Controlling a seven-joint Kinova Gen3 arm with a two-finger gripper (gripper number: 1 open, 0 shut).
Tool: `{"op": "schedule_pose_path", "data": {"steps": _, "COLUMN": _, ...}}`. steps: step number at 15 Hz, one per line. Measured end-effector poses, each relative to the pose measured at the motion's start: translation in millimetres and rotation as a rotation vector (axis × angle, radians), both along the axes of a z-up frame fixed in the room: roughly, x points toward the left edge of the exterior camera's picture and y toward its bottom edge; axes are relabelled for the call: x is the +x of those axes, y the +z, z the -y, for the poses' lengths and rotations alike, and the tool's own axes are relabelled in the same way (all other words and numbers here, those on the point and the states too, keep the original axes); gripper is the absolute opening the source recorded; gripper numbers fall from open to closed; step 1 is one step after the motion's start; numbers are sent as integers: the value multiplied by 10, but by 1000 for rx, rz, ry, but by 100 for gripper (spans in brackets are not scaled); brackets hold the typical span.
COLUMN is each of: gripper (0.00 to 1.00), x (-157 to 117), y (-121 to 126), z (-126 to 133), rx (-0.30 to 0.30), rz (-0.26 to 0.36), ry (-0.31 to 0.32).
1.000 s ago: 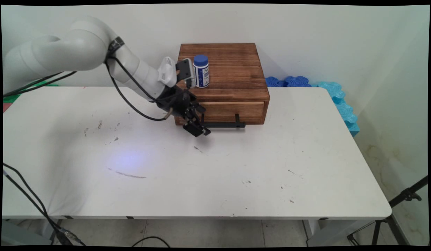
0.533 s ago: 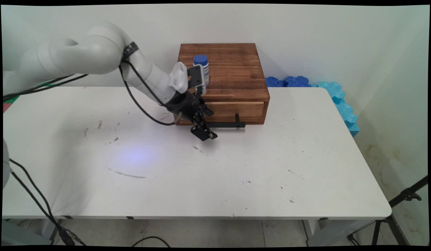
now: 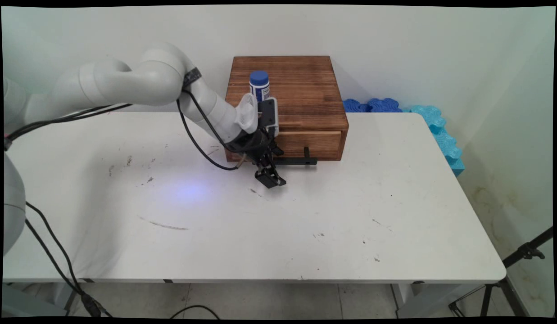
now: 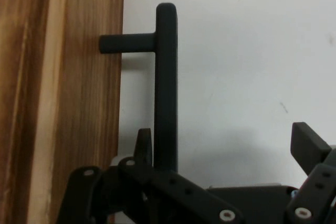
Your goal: Open the drawer
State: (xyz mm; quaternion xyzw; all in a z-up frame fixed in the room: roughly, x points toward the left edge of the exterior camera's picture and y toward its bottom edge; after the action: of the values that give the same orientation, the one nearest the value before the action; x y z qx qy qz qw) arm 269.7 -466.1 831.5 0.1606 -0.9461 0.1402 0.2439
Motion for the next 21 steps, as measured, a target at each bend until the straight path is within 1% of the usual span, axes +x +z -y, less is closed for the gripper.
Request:
{"op": "schedule_pose_path", "data": {"steps": 6, "gripper": 100, "x": -71, "y": -197, "z": 73, "rx": -9, "rz": 32, "ry": -24}}
{"op": "schedule_pose_path", "data": {"steps": 11, "gripper": 100, "x": -114, "y": -269, "z": 78, "rx": -8, "rz": 41, "ry": -33}}
{"op": "schedule_pose_path", "data": {"steps": 17, "gripper": 100, "x": -189, "y": -315, "z": 22, "rx": 5, "rz": 40, "ry": -37}}
{"op": "schedule_pose_path", "data": {"steps": 21, "gripper": 100, "x": -258, "y": -318, "z": -81, "rx": 23, "rz": 33, "ry": -39}}
